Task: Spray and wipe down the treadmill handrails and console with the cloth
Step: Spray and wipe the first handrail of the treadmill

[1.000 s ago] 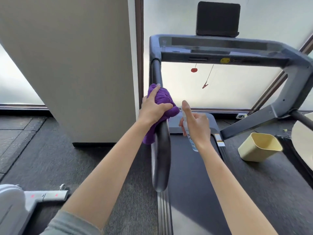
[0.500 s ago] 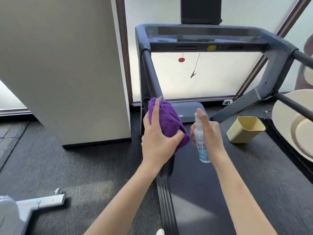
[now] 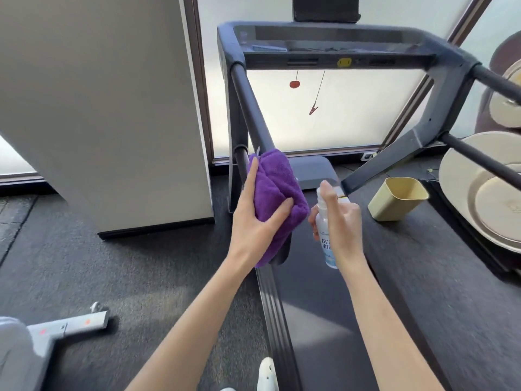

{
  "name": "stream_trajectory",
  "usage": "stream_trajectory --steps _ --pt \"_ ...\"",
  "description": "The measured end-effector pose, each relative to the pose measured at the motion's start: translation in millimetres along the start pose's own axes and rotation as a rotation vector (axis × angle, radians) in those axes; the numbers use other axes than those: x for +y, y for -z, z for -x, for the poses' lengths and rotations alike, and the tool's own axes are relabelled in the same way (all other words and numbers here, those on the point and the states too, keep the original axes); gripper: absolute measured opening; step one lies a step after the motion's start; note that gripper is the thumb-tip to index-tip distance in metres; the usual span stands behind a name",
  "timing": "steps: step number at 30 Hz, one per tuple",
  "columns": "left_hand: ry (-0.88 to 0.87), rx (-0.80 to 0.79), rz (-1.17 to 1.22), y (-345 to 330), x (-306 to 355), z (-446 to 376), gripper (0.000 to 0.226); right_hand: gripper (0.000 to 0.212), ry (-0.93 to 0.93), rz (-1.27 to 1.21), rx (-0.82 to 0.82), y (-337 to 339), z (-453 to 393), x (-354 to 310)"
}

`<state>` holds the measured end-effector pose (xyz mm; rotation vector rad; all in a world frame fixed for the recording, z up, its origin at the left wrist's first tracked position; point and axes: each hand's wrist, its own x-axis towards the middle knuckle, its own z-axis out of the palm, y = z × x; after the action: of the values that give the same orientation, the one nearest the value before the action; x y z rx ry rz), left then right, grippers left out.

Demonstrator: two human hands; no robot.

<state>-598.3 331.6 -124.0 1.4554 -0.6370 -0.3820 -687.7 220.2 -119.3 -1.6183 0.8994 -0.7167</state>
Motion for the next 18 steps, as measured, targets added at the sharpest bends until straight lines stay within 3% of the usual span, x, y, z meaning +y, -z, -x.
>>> stream_trajectory --steps 6,11,18 --pt "-0.066 0.172 0.230 31.5 -19.7 17.7 0.053 0.073 -0.047 0.115 0.106 8.2 49.4 39.2" --pt "-0.045 0.210 0.253 53.3 -30.6 32.4 0.054 0.065 -0.051 0.211 0.229 1.6 58.8 47.6" --pt "-0.077 0.228 0.247 34.0 -21.6 45.0 0.056 0.074 -0.036 0.191 0.357 1.9 55.9 56.2"
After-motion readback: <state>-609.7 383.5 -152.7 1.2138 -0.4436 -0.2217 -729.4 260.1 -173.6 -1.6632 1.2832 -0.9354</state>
